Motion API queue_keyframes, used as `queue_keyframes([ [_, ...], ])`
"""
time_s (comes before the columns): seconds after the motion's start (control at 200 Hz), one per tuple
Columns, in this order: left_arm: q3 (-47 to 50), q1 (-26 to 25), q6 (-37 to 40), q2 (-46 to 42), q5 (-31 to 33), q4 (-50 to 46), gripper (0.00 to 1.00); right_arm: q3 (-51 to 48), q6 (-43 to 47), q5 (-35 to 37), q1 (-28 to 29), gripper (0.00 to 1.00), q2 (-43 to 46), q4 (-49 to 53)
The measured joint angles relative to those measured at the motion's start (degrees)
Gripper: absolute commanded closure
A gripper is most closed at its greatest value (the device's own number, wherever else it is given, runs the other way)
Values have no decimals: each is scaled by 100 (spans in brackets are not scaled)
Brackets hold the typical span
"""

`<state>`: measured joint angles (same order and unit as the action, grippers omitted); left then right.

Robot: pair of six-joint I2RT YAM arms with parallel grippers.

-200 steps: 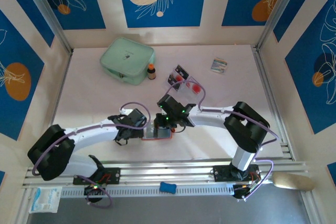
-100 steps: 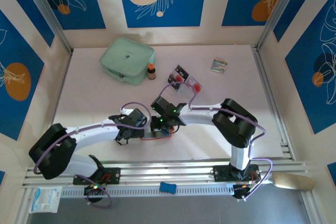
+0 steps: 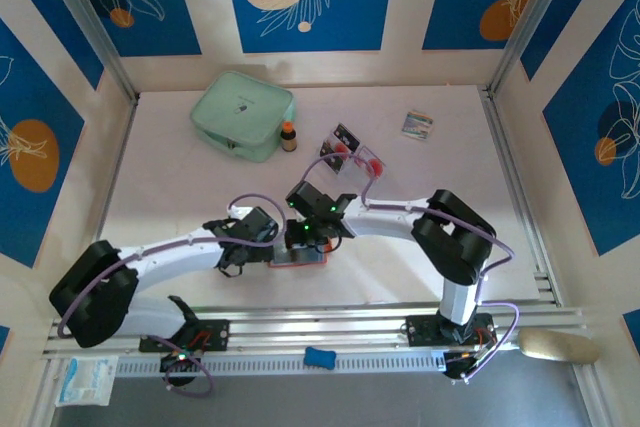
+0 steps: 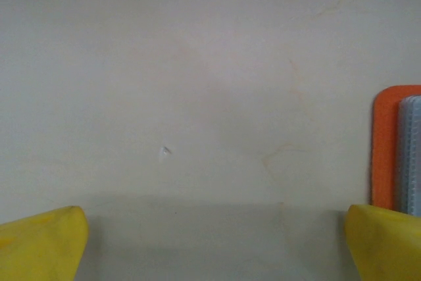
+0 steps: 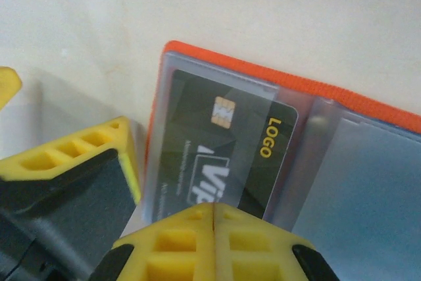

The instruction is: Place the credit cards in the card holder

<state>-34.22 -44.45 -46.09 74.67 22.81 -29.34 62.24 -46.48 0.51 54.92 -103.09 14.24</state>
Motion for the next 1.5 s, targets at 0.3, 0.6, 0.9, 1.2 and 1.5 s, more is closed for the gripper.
queue_keyframes([
  [0.3,0,74,-9,-96,162,-203,0,-2,0,245,0,100,127,319],
  [0.6,-9,85,11,234,157,-131,0,0,0,275,17,100,7,348],
  [0.9,-79,85,81,367,129,-111,0,59,0,249,22,100,-236,345],
  [1.2,-87,85,120,378,129,-111,0,175,0,197,26,100,-352,345],
  [1.5,-87,85,120,376,129,-114,0,238,-4,175,39,100,-407,363],
])
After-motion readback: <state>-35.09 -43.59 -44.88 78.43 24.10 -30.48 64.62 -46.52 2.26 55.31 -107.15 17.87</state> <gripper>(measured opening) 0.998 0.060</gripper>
